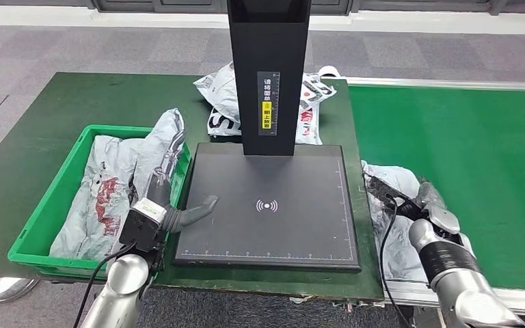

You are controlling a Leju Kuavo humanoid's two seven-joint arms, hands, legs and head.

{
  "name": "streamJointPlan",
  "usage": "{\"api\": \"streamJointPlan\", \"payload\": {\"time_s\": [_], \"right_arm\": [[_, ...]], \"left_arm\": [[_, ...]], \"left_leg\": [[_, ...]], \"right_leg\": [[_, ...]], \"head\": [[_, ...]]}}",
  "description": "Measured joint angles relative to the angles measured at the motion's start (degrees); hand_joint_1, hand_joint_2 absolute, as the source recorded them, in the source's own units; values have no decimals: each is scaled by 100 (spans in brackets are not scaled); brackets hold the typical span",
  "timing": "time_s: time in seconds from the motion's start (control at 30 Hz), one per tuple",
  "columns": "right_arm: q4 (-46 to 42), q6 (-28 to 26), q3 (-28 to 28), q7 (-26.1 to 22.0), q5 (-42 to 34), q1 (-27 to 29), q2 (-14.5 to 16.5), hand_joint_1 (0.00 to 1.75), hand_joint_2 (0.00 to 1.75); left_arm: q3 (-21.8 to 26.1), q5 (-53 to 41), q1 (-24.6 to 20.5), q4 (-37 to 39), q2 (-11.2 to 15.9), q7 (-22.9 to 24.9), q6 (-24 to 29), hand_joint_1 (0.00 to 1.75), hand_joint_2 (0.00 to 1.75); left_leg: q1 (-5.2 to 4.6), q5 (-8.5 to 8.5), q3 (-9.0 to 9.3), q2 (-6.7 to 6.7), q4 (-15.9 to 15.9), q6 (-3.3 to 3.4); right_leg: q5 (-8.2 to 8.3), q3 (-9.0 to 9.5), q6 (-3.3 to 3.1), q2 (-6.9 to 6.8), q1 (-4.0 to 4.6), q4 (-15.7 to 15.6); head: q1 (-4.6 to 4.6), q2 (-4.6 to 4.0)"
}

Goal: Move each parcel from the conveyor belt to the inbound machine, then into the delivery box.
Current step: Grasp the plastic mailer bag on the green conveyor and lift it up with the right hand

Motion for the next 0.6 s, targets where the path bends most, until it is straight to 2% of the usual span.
{"api": "streamJointPlan", "payload": {"time_s": [0.13,0.23,0.27,0.37,0.4,0.6], "right_arm": [[5,282,204,3,246,97,87,0,175],[39,712,488,-290,439,188,158,0,175],[51,847,618,-416,500,198,169,10,175],[79,1124,1018,-746,587,166,170,140,175],[84,1169,1130,-834,561,155,166,175,175],[28,1234,1591,-1034,293,172,78,175,175]], "left_arm": [[-60,-54,-105,61,-8,45,-71,0,175],[-120,-71,-240,160,-8,56,-145,0,175],[-135,-69,-290,200,-8,58,-166,0,175],[-173,-77,-427,300,-8,83,-196,0,175],[-184,-104,-457,322,-8,99,-191,0,175],[-222,-190,-485,352,-8,163,-174,0,175]], "left_leg": [[1,0,2,2,-1,-1],[3,0,6,8,-1,-2],[3,-1,10,17,-1,-4],[3,-18,37,74,-1,-19],[4,-28,50,96,-1,-26],[32,-66,101,155,-2,-53]], "right_leg": [[0,-2,0,5,2,0],[0,0,-1,10,3,0],[1,1,-2,18,4,0],[8,10,-13,72,13,-1],[10,16,-16,95,14,-1],[-3,63,-43,158,27,-2]], "head": [[0,0],[0,0],[1,0],[2,0],[2,0],[1,0]]}}
